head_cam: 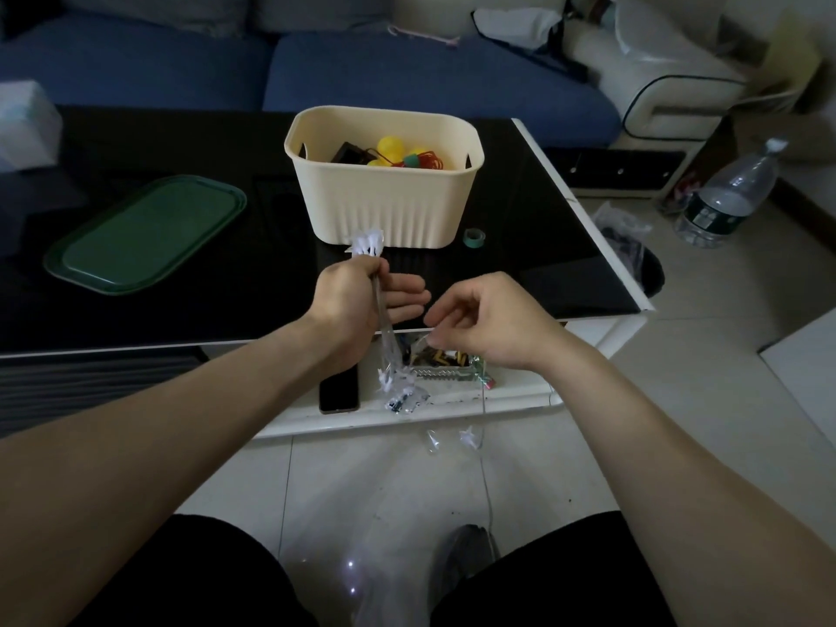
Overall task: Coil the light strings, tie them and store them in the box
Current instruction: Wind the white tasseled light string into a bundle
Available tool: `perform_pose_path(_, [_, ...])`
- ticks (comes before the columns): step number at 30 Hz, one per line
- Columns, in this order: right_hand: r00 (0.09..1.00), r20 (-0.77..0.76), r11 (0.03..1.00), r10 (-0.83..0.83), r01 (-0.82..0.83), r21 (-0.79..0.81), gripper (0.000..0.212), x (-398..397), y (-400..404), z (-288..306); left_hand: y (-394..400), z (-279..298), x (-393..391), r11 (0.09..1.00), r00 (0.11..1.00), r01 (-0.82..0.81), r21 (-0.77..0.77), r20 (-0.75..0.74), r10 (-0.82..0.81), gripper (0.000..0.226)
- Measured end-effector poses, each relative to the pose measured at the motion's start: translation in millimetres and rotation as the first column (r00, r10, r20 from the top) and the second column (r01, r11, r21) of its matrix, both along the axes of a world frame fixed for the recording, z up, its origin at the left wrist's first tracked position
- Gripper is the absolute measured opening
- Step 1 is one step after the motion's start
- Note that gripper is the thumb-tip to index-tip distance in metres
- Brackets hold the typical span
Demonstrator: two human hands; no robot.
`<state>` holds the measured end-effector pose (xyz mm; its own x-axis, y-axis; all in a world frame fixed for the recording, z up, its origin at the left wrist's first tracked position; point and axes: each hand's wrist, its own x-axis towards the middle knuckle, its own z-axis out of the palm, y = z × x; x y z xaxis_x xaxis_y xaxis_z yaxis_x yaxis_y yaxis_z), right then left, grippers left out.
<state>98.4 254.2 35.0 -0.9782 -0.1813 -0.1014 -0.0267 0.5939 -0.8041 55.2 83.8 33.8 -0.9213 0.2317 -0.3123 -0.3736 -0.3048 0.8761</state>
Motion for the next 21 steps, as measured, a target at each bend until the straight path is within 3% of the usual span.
perform_pose_path(5, [0.991, -0.129, 0.997, -0.038, 0.046, 0.057, 0.031, -2, -14, -4, 4, -3, 6, 0.984, 0.987, 0.153, -0.096, 0.071, -0.147, 0.032])
perform_pose_path(9, [0.982, -0.187, 0.997, -0.026, 0.039, 0.063, 0.041, -1, -24, -7, 5, -8, 10, 0.929, 0.989, 0.14, -0.341, 0.013, -0.145, 0.032])
perform_pose_path(13, [0.99, -0.134, 0.995, 0.036, -0.048, -0.092, 0.033, -1, -27, -8, 5, -7, 15, 0.819, 0.955, 0.222, -0.529, -0.05, -0.291, 0.037])
perform_pose_path(16, [0.993, -0.116, 0.977, -0.007, -0.019, -0.213, 0.027, -1, -20, -5, 4, -7, 11, 0.829, 0.964, 0.225, -0.511, -0.005, -0.265, 0.038])
perform_pose_path(18, [0.987, -0.081, 0.979, -0.142, 0.127, -0.161, 0.026, -3, -13, -4, 1, -6, 8, 0.877, 0.976, 0.207, -0.434, 0.03, -0.215, 0.036])
perform_pose_path(21, [0.934, 0.183, 0.941, -0.307, 0.327, -0.085, 0.044, -7, -6, -11, 0, -3, 6, 0.933, 0.99, 0.139, -0.332, 0.043, -0.132, 0.032])
